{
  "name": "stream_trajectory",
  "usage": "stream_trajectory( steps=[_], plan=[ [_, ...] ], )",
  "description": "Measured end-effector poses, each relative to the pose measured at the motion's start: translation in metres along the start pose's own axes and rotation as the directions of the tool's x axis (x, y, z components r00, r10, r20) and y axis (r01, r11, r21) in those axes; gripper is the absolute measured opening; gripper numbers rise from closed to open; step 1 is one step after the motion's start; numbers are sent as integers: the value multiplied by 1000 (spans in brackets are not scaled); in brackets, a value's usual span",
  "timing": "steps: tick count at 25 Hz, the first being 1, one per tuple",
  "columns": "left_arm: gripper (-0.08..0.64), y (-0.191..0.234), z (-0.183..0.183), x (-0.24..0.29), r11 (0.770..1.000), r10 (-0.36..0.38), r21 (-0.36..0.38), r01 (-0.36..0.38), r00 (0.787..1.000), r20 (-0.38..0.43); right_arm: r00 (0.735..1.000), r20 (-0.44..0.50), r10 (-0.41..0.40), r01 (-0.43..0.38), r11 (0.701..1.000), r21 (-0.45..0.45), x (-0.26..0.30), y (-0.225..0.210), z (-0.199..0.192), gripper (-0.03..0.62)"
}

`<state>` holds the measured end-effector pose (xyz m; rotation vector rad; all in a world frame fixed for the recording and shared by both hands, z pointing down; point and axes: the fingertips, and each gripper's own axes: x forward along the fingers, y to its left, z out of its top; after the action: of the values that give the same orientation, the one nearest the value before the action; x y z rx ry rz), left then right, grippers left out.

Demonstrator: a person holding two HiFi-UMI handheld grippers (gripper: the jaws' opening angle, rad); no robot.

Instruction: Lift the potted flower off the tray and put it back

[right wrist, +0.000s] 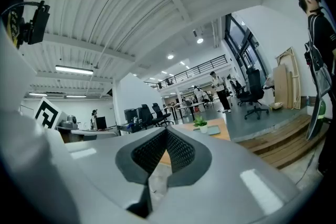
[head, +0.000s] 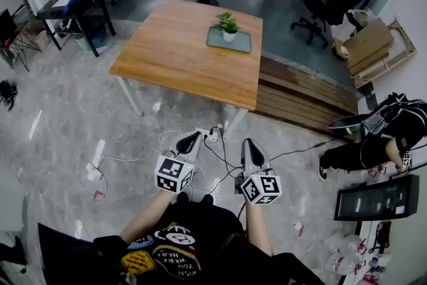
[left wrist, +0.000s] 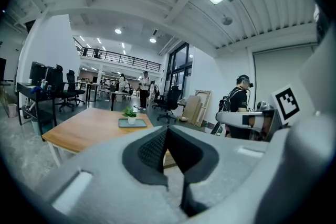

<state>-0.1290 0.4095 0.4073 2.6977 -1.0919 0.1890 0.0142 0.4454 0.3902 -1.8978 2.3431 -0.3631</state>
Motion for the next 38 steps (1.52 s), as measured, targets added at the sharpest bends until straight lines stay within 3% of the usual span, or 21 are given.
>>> stream_trajectory(
  steps=[9,14,22,29,38],
  plan=[
    [3,35,-11,-7,1000,-14,-18,14,1000,-16,999,-29,-42,42,999,-10,14,15,-11,0],
    [3,50,-14,21,999,-20,-28,19,999,-35,997,-47,-58,59,998,9,39,-6,-19,-1],
    [3,85,7,128,999,20,-32,-21,999,-42,998,-56,-31,33,999,35,121,-85,-7,0],
    [3,103,40,216,997,73,22,-72,997,-37,995,-92,40,-36,998,49,194,-151,10,0],
    [3,150,42,289,996,87,-16,-88,993,-76,987,-140,80,-69,994,87,285,-184,0,0]
  ],
)
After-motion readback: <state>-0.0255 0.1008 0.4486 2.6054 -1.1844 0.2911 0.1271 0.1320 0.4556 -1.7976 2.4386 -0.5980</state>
